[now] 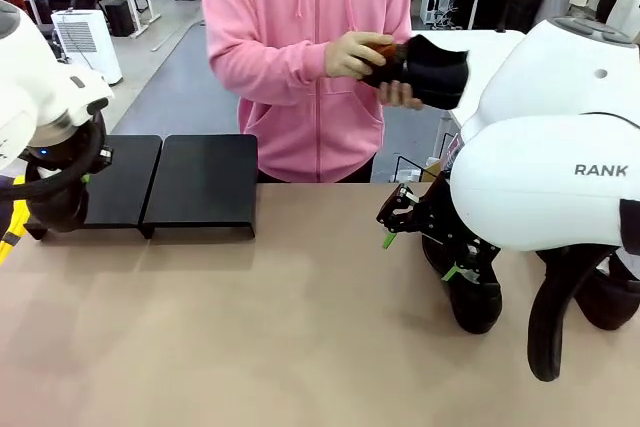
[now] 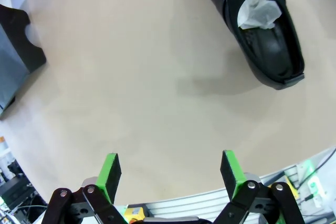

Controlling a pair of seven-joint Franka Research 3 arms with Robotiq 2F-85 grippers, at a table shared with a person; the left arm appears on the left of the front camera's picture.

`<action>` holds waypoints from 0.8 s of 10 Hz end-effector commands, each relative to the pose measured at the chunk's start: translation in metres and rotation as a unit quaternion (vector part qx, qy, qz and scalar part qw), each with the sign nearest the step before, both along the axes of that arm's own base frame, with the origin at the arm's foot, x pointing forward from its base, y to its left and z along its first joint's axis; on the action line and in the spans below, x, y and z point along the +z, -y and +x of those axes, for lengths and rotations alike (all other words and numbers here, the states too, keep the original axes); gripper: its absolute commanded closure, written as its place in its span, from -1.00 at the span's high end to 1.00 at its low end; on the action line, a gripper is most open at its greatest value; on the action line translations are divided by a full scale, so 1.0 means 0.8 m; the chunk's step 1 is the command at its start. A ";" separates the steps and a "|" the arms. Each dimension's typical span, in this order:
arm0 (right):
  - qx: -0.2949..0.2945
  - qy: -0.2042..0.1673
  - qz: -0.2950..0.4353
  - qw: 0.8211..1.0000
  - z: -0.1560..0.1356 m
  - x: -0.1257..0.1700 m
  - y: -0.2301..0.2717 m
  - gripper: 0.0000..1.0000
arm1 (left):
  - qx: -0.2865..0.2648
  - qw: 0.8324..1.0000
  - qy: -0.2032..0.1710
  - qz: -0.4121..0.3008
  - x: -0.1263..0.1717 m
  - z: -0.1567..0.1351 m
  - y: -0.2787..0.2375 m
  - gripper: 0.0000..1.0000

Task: Organize the shoes by placing them on the stand.
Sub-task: Place the Shoe from the middle of the table onto the Shoes Stand.

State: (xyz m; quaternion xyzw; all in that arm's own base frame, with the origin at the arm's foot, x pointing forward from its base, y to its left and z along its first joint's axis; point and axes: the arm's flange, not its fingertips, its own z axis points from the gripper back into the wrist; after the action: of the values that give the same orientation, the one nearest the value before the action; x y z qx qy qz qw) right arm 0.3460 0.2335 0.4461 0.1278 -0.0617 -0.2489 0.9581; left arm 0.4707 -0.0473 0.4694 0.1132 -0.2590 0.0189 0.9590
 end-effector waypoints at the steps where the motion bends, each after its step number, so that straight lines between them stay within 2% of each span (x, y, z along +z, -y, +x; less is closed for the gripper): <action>1: 0.007 0.001 0.000 1.000 0.002 0.000 0.000 1.00 | 0.006 1.000 0.014 0.013 0.013 -0.019 -0.003 -1.00; 7: 0.007 0.001 0.000 1.000 0.002 0.000 0.000 1.00 | 0.002 1.000 0.005 0.003 0.011 -0.015 -0.002 -1.00; 8: 0.007 0.001 0.000 1.000 0.002 0.000 0.000 1.00 | -0.009 0.999 0.039 0.018 0.012 -0.008 -0.009 -1.00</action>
State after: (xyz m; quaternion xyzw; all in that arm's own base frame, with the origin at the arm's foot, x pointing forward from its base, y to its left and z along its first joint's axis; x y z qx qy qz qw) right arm 0.3460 0.2335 0.4461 0.1279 -0.0617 -0.2489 0.9581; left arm 0.4597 -0.0459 0.4764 0.1162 -0.2676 0.0155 0.9564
